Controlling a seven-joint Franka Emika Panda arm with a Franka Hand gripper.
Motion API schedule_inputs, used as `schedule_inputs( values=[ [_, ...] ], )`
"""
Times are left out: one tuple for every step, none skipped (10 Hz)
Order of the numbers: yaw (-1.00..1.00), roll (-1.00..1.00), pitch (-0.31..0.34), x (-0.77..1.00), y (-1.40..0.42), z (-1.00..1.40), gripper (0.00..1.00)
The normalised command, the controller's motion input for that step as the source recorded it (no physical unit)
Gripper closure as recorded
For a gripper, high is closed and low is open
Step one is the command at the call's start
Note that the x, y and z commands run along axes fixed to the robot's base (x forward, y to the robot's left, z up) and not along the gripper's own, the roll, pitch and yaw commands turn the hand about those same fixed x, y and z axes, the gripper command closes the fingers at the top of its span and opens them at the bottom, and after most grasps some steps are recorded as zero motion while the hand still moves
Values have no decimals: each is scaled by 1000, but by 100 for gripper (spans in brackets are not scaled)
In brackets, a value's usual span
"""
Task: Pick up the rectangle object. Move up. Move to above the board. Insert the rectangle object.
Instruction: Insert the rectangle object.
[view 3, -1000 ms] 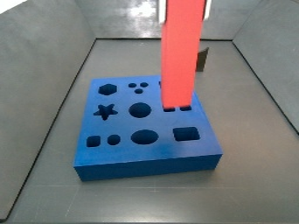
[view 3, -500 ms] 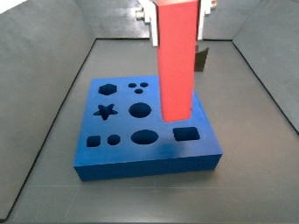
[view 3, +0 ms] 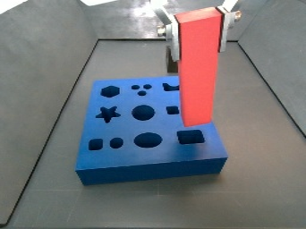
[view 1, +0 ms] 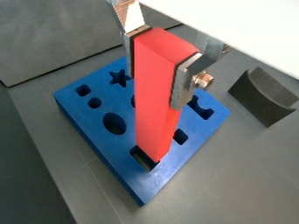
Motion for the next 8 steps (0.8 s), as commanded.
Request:
schedule_inputs(
  values=[
    [0,243,-20,-77,-77,-320,100],
    [0,223,-100,-69,-114,-349,100],
    [0,0,0,0,-26,-11,100],
    [0,123,0,306,-54,-177,100],
    [0,251,0,491,-40,-240,100],
    [0,263,0,397,-43,-191,100],
    [-37,0,0,0,0,0,100],
    [0,0,0,0,0,-31,100]
  ],
)
